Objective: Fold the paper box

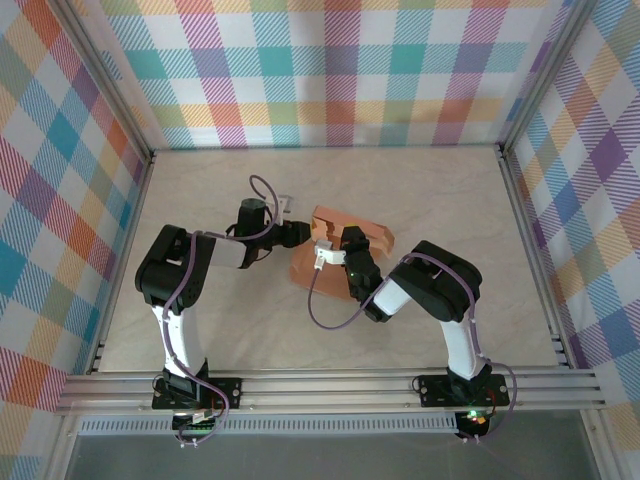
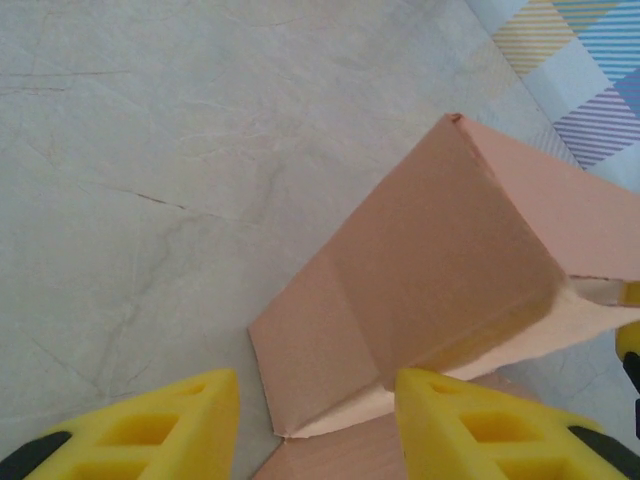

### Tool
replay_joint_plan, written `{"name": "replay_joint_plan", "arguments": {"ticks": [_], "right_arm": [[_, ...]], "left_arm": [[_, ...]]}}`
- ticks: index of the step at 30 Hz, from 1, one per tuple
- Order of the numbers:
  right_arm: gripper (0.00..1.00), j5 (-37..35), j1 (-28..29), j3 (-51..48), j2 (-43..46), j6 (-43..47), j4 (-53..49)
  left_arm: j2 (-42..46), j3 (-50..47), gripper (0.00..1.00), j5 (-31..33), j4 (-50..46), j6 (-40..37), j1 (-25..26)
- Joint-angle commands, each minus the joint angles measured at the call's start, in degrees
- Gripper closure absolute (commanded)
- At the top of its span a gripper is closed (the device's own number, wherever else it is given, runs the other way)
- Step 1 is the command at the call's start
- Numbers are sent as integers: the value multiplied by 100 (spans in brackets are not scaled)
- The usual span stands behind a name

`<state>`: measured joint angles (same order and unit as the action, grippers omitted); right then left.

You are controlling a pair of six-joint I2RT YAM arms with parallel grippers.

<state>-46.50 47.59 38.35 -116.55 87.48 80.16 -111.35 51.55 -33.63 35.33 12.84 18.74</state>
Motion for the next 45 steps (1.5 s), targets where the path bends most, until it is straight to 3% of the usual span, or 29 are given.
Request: {"name": "replay_joint_plan", "arguments": {"ticks": [1,6,16,28,36,45], "right_arm": [[100,97,-9,19,-149,-166,38],[100,95,-9,6,-166,-192,43],[100,106,-2,-26,-111,-188,43],[100,98,-4,-4,-88,-206,25],[100,81,-5,2,32,-384,-210],[100,77,39,11,71,-554,-395]], "left_arm": [[231,-125,55,-449,399,-253,156],[234,-163,57,-487,426,-307,160],[2,432,55,161,-304,-539,164],[-133,595,63,253,-564,-524,317],[-207,519,64,858,-326,-168,512],[-229,589,74,1501,-300,390,713]]}}
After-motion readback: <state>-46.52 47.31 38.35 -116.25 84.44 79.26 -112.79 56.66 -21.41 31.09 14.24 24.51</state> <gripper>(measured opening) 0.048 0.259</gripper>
